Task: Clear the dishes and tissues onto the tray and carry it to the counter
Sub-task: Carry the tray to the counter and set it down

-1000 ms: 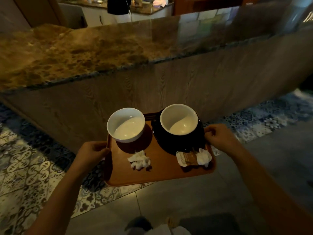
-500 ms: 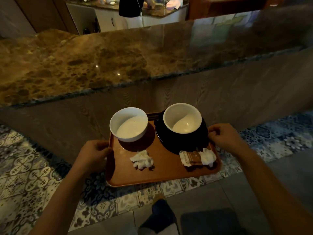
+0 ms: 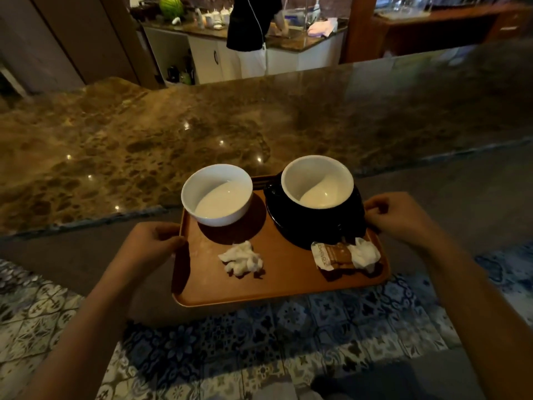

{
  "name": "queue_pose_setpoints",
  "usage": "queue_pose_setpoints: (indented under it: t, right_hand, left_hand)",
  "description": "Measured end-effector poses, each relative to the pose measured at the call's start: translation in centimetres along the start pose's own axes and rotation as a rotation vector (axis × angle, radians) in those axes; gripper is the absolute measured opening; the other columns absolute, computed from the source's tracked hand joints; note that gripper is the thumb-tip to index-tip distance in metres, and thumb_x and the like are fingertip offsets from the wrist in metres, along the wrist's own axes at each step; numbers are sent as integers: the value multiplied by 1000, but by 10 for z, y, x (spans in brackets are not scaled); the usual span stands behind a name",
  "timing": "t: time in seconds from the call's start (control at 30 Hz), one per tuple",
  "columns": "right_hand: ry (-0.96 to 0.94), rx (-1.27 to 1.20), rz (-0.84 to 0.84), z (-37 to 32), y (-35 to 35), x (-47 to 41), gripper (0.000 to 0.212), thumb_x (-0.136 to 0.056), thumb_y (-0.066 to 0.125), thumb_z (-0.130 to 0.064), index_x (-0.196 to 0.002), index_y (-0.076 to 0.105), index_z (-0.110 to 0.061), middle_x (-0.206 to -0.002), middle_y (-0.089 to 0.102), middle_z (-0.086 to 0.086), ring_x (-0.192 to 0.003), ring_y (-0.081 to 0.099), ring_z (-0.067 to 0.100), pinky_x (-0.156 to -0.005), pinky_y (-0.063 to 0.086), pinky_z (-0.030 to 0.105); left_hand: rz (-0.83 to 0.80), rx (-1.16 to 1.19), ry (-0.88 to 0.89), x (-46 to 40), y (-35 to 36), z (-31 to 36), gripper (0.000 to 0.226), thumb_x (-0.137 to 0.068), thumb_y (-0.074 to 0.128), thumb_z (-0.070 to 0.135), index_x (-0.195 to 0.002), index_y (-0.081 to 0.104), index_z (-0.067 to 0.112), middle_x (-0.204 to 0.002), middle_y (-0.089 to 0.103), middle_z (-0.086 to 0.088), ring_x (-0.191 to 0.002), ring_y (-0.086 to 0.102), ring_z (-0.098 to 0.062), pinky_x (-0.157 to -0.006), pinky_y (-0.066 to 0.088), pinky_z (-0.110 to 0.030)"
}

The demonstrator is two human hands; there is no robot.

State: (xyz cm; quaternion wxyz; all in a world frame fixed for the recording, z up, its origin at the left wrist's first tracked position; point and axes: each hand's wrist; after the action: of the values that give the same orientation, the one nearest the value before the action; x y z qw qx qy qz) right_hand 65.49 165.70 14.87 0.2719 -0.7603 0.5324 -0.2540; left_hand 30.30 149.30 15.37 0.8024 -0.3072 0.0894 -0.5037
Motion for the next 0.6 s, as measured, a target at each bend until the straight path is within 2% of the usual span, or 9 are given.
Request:
queue_pose_setpoints:
  t: [0.1,0.17,0.23,0.33,0.4,0.5,0.6]
  right_hand:
    - [11,-29,-18,-8,-4,-29,15,-78,59,1,-79,71,-8,-68,68,11,-62,63,17,-56,48,26]
    - [12,-32,-29,-12,-6,-49,15,-79,59,2,-79,71,-8,-68,68,10,-62,62,16,-55,48,25]
    - [0,-36,-49,-16,-8,-69,15,-79,59,1,-77,69,-9,-70,67,9,-64,62,15,-53,47,23]
    - [-25,-29,-82,-21,-10,-102,19,-81,60,-1,-73,65,-18,-73,66,5,-68,62,12,-53,46,20]
    - [-38,-26,-92,-22,-11,-128,19,-81,61,-2,-72,65,-18,-71,65,3,-66,61,10,-52,45,19]
    - [-43,14,-90,-24,-14,-171,10,-80,61,-3,-79,69,-7,-69,65,8,-64,61,15,-54,47,24]
    - [-50,24,-107,-28,-19,-212,14,-80,60,-4,-74,68,-12,-69,65,6,-63,60,16,-53,47,25]
  left_hand:
    - [31,14,7,-21,-4,7,26,-82,59,2,-82,68,27,-70,67,10,-70,61,-7,-58,43,-24]
    - [55,7,-2,-35,-4,12,29,-82,59,2,-79,68,30,-57,68,14,-62,62,-2,-56,42,-22]
    - [70,-10,2,-50,-3,17,34,-82,58,2,-74,64,34,-54,66,24,-55,62,2,-54,41,-19]
    - [99,-26,-1,-77,-1,26,33,-83,58,2,-74,64,34,-51,64,27,-51,60,9,-53,40,-19]
    - [121,-29,-29,-100,2,32,30,-84,58,2,-78,65,30,-48,63,26,-50,60,8,-53,41,-19]
    - [164,-41,-94,-134,9,40,21,-85,58,3,-88,68,21,-47,65,19,-55,61,-4,-53,43,-20]
    - [187,-31,-127,-166,18,47,22,-85,57,3,-101,69,11,-65,66,11,-66,59,-7,-56,44,-21]
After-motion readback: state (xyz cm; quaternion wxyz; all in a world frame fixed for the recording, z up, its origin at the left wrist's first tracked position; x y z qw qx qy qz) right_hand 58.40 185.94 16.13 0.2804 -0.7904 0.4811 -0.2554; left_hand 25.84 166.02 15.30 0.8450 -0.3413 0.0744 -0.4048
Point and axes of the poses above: each hand's wrist, its own x-axis away from the middle knuckle, its own y-axis out of the palm, z = x × y
